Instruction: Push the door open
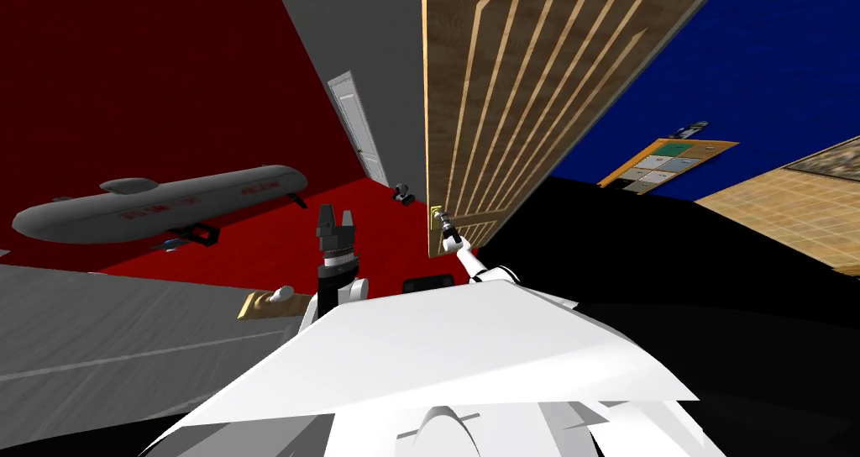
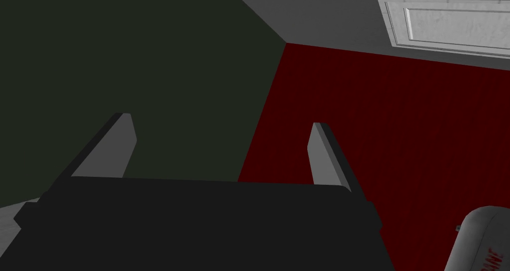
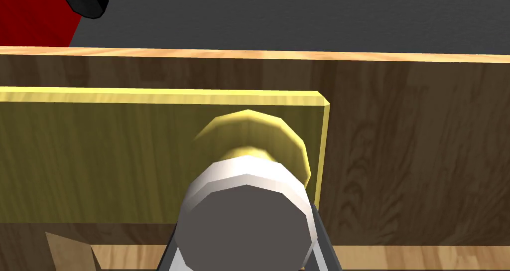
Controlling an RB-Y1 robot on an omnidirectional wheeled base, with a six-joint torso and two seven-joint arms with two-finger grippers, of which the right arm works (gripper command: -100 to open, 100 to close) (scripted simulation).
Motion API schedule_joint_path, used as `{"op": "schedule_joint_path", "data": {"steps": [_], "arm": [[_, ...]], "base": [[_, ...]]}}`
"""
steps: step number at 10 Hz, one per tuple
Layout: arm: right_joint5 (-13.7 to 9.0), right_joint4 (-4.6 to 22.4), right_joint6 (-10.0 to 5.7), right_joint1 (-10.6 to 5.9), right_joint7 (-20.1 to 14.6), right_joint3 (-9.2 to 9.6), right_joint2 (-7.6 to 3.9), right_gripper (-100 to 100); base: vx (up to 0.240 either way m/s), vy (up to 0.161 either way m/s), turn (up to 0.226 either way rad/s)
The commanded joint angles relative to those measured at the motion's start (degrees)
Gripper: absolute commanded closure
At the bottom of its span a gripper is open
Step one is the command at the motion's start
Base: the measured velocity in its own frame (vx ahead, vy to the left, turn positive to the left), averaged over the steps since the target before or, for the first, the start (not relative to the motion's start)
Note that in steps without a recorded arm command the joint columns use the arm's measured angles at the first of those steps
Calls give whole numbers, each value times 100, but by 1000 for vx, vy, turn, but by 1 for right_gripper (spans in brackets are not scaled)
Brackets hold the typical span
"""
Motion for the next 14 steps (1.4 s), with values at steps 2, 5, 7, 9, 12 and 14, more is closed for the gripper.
{"op": "schedule_joint_path", "data": {"steps": [2, 5, 7, 9, 12, 14], "arm": [[-33, 128, -99, -151, 77, -174, -75, 100], [-189, -23, -2, -100, 113, 109, -167, -100], [-295, -24, -4, -109, 127, 327, -197, -100], [-417, -24, -7, -119, 144, 580, -209, -100], [-641, -26, -12, -138, 175, 1042, -175, -100], [-732, -27, -14, -145, 187, 1229, -142, -100]], "base": [[118, 73, -44], [70, -5, -209], [-37, -56, -183], [-24, -31, -212], [-25, -17, -243], [-24, -4, -108]]}}
